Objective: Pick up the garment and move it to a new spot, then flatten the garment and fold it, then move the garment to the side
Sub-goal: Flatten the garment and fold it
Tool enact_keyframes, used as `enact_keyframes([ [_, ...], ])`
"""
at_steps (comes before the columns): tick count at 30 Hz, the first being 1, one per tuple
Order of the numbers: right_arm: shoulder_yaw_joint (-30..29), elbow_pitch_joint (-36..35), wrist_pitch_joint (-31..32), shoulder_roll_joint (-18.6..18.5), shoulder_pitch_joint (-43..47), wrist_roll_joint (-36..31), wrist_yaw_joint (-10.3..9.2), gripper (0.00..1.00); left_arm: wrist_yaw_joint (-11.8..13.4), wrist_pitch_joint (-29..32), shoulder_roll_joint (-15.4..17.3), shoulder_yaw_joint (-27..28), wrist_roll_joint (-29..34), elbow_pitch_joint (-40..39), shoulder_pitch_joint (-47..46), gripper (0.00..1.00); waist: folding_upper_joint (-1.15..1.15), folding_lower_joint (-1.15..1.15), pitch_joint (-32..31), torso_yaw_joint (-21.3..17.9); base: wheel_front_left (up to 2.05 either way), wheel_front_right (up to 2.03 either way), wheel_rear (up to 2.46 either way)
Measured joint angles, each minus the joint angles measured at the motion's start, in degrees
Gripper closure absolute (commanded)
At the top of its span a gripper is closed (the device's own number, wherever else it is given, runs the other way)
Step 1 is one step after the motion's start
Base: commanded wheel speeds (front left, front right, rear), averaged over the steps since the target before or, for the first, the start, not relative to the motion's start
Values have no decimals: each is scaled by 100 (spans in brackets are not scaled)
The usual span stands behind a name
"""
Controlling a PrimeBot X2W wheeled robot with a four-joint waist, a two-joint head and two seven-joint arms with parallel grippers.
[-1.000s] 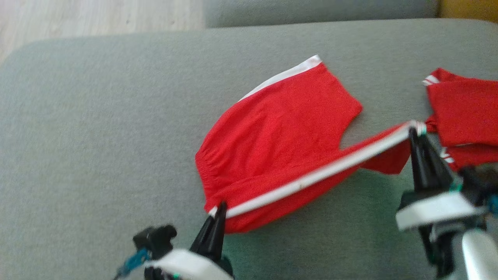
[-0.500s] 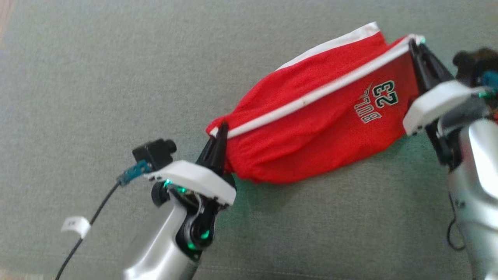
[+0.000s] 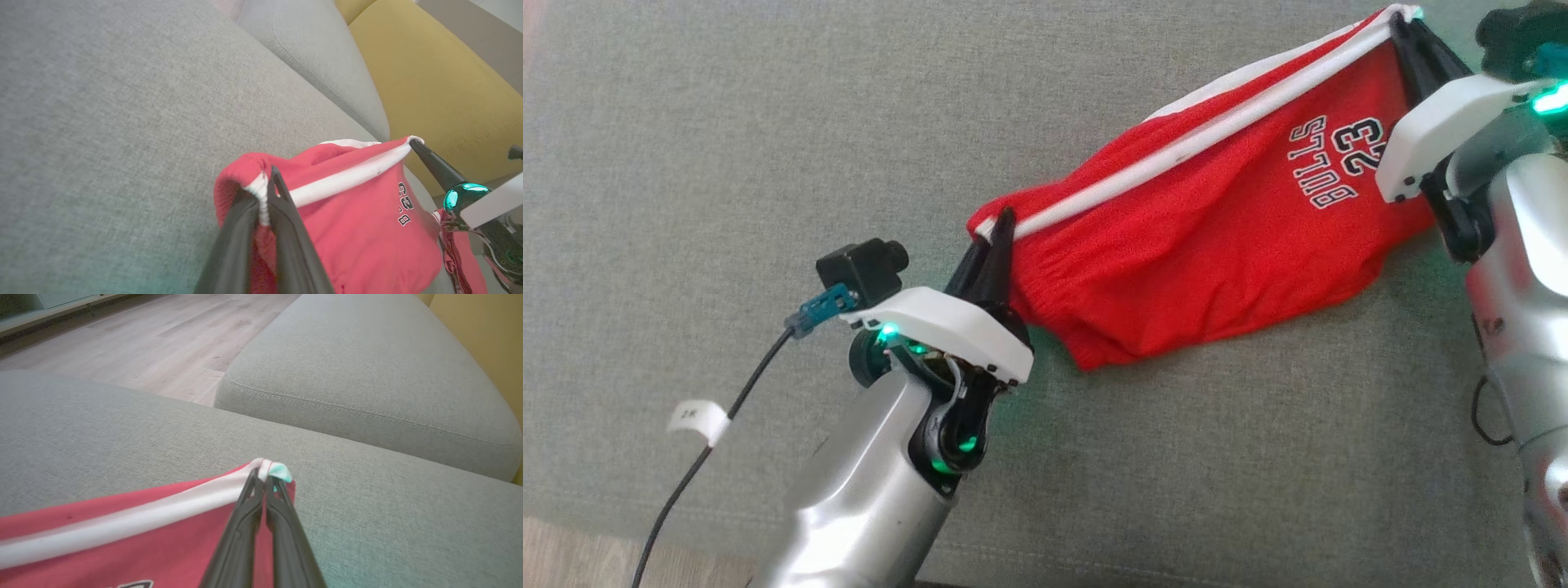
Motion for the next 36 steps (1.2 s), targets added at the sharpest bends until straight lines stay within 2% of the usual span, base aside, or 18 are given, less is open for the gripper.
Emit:
enact_keyframes([
  [1, -5, 125, -54, 0, -58, 0, 0, 46, 4, -66, -2, -22, 3, 2, -17, 44, 0, 0, -5, 5, 0, 0, 0],
  [2, -10, 245, -130, 0, -113, 0, 0, 0, 42, -98, -2, -49, 4, 14, -28, 0, 0, 0, -11, 8, 0, 0, 0],
  [11, 14, 1005, -792, 76, -363, 46, 0, 0, 146, -327, 56, -153, 220, 8, 0, 0, 0, -1, -144, 15, 0, 0, 0],
  [18, 281, 1277, -988, 62, -350, 363, 0, 0, 301, -666, 436, -169, 460, -397, 469, 0, 0, -1, -421, 1, 0, 0, 0],
  [22, 532, 1378, -810, -56, -279, 632, 0, 0, 403, -926, 739, -86, 582, -699, 808, 0, 0, -1, -635, -12, 0, 0, 0],
  [28, 893, 1491, -170, -311, 204, 1154, 0, 0, 609, -1118, 1061, 101, 627, -1104, 1271, 0, 0, -2, -914, 4, 0, 0, 0],
  [36, 1141, 1429, 356, -541, 487, 1781, 0, 0, 810, -1267, 1480, 400, 771, -1491, 1566, 0, 0, -1, -901, 128, 0, 0, 0],
])
